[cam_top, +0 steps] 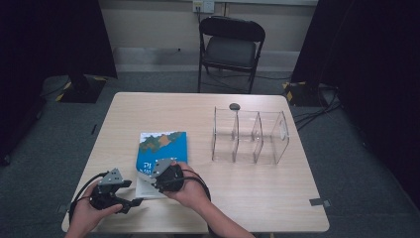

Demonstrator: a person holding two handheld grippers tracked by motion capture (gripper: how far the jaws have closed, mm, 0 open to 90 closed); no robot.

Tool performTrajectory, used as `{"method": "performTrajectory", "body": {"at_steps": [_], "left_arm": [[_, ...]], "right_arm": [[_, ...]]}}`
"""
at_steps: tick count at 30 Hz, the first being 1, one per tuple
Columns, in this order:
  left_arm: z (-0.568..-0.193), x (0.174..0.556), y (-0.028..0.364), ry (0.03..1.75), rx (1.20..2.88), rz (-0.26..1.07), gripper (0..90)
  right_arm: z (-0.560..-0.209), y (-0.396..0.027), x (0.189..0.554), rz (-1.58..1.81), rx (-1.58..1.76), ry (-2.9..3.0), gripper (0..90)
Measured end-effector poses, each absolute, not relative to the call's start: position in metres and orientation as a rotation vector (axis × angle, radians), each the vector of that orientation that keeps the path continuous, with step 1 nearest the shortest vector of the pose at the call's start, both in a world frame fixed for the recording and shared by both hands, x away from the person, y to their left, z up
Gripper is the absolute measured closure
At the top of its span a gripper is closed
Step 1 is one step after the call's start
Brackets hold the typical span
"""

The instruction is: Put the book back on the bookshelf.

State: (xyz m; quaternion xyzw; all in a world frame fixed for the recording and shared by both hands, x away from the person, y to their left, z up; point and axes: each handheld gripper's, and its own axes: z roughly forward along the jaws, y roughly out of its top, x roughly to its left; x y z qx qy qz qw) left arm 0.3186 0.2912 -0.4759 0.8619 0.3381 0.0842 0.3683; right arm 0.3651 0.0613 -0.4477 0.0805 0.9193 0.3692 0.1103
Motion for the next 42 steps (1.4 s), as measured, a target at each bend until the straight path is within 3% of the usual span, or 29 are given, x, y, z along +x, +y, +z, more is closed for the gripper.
{"method": "performTrajectory", "body": {"at_steps": [42], "left_arm": [[-0.485,0.309,0.290,0.853,2.214,0.206,17.7]], "right_arm": [[-0.388,0.051,0.388,1.017,0.400,2.737,74.4]]}}
